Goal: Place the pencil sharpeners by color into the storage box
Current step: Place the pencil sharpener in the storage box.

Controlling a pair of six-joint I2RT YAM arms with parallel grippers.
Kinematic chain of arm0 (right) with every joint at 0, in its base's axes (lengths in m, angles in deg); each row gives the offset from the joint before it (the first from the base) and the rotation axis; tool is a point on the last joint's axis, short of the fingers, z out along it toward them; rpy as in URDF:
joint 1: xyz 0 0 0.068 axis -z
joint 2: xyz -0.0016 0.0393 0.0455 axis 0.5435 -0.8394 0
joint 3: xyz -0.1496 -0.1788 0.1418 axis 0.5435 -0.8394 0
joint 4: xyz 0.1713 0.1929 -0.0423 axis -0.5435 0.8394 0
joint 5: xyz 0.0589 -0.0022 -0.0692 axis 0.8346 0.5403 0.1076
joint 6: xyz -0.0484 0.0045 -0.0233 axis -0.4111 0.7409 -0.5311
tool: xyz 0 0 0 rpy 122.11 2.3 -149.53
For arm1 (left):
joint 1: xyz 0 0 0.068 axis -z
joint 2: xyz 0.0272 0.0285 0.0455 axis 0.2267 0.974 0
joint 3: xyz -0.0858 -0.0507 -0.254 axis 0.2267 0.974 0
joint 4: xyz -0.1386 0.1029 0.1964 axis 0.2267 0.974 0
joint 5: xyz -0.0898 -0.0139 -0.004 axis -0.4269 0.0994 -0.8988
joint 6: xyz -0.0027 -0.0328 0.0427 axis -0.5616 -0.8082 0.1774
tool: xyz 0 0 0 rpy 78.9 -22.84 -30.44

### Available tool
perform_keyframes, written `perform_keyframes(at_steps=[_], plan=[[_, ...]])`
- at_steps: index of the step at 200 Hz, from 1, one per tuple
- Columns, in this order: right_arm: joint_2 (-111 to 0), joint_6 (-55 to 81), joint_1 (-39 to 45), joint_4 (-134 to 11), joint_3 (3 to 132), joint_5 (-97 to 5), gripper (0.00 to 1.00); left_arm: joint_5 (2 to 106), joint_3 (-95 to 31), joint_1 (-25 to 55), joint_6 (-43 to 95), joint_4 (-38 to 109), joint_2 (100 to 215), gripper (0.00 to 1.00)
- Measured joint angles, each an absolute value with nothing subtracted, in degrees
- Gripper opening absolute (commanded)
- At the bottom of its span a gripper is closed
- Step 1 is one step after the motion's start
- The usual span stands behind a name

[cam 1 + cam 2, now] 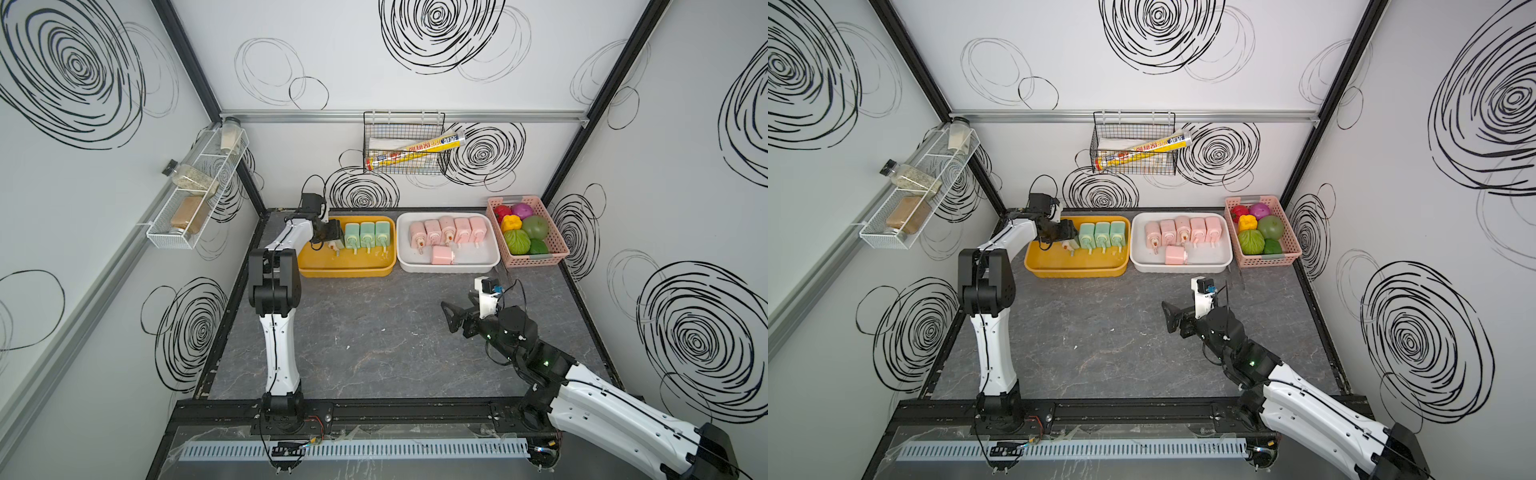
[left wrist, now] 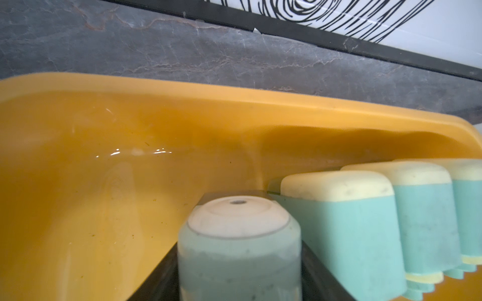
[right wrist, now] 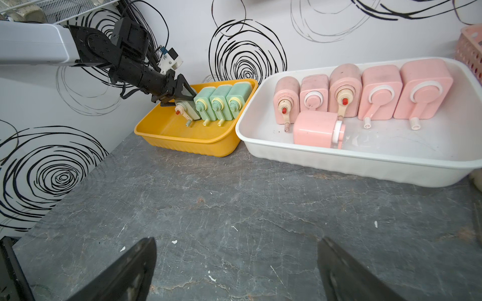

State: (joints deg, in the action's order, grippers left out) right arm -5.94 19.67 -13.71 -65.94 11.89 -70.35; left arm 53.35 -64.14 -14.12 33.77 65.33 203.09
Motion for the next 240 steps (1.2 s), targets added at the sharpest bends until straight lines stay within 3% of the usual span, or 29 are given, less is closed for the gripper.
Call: perform_keyframes(at_steps=[20,62,167,240], plan=[[-5.9,19.7,-13.7,-65.9,11.7,-70.3,1.00,53.3,-64.1,-14.1,33.8,65.2,203.1,0.45],[-5.9,19.7,-13.7,-65.9,11.6,-70.3,1.00,52.7,-64.1,-14.1,33.4,64.4,203.4,0.69],[-6.0,20.5,-13.7,-66.0,11.6,-70.1,1.00,50.3,-63.5,-15.9,27.7,63.1,202.3,1.00],[-6.7,20.5,-13.7,-66.0,11.6,-69.8,1.00,43.5,-58.0,-16.6,18.9,54.1,197.9,0.99]])
